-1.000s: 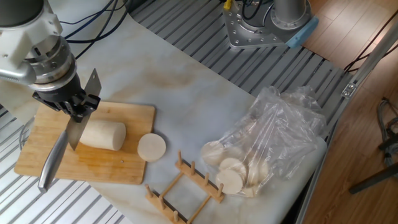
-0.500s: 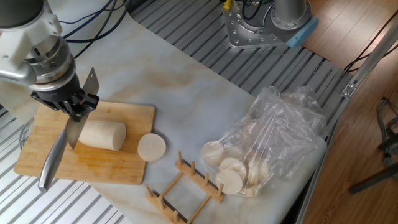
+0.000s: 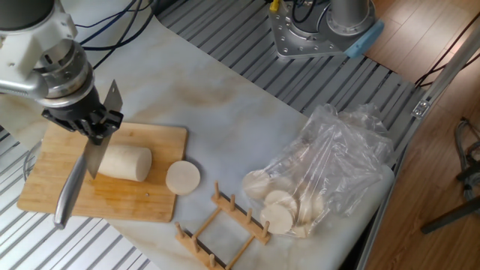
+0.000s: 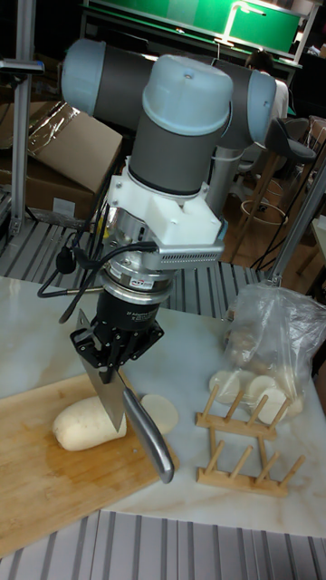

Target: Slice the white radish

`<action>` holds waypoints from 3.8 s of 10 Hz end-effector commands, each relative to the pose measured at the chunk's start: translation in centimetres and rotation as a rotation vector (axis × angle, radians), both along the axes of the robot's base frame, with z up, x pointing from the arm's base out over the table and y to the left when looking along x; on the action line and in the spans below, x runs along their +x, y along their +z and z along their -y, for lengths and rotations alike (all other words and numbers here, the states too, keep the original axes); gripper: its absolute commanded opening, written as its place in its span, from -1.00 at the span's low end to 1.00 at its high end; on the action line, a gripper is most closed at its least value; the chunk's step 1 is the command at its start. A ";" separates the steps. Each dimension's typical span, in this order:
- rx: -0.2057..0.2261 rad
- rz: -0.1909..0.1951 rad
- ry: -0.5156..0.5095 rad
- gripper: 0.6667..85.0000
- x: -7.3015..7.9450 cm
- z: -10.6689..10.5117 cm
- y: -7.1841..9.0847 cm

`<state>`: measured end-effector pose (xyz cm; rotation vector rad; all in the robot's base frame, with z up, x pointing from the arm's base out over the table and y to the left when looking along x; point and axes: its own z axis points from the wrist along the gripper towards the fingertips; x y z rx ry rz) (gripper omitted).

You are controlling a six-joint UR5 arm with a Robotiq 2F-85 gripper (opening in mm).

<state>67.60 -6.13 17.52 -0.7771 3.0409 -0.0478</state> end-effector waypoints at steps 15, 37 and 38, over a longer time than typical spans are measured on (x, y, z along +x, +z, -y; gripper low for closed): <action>0.097 -0.034 -0.048 -0.98 -2.2 -1.1 -3.3; 0.094 -0.034 -0.063 -0.98 -1.8 -0.9 -4.6; 0.091 -0.032 -0.065 -0.98 -1.7 -0.8 -4.7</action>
